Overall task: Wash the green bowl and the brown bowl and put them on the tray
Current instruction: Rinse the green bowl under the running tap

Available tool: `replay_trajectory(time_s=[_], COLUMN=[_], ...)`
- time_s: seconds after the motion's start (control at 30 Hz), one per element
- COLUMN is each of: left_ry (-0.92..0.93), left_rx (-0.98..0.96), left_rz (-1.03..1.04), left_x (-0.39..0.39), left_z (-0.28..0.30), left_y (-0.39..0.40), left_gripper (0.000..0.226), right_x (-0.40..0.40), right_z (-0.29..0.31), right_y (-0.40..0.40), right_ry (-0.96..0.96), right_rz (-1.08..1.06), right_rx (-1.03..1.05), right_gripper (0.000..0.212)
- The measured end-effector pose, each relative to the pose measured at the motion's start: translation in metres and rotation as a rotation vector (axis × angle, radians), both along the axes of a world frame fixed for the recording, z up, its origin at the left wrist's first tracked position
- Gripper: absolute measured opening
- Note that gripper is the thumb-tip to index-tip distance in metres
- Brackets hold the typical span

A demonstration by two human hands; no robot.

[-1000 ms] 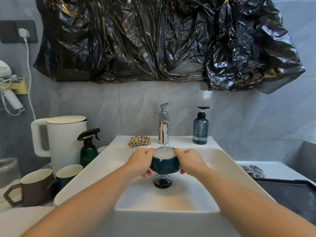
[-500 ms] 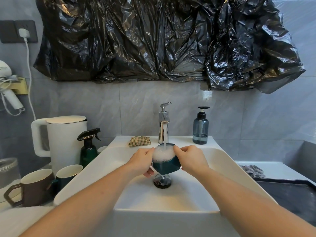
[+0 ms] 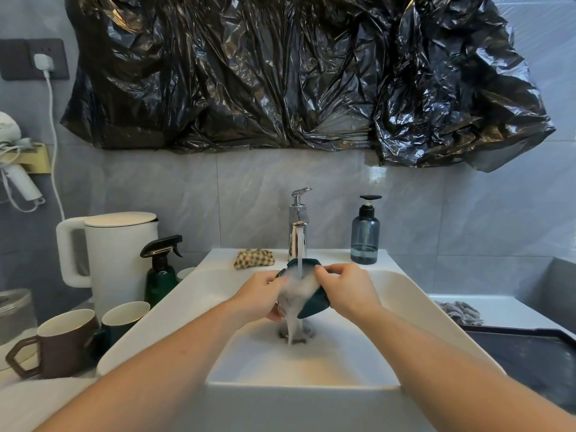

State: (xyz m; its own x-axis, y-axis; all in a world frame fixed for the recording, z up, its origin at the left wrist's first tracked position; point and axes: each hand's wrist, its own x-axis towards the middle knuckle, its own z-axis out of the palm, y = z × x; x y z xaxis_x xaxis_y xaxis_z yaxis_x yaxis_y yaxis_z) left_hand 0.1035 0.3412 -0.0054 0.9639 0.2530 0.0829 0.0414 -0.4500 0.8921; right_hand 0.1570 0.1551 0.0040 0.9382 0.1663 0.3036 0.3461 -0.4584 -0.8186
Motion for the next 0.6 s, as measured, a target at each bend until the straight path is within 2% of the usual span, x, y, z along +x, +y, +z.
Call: replay_trajectory(time_s=[0.13,0.3,0.6], left_ry=[-0.069,-0.159,-0.208], left_rx=[0.045,0.252,0.394], left_rz=[0.051,0.124,0.195], left_x=[0.0003,-0.0043,-0.0067], left_z=[-0.0011,-0.0003,0.0027], left_y=[0.0056,0.0045,-0.0003], left_gripper=[0.031,0.033,0.031], right_x=[-0.0016,-0.0046,-0.0033], right_z=[-0.0007,-0.0016,-0.0053], right_y=[0.0012,0.0019,0.0044], right_ry=[-0.005,0.012,0.081], right_rz=[0.048,0.114,0.206], right_rx=[-0.027,-0.058,-0.121], right_gripper=[0.033,0.037,0.044])
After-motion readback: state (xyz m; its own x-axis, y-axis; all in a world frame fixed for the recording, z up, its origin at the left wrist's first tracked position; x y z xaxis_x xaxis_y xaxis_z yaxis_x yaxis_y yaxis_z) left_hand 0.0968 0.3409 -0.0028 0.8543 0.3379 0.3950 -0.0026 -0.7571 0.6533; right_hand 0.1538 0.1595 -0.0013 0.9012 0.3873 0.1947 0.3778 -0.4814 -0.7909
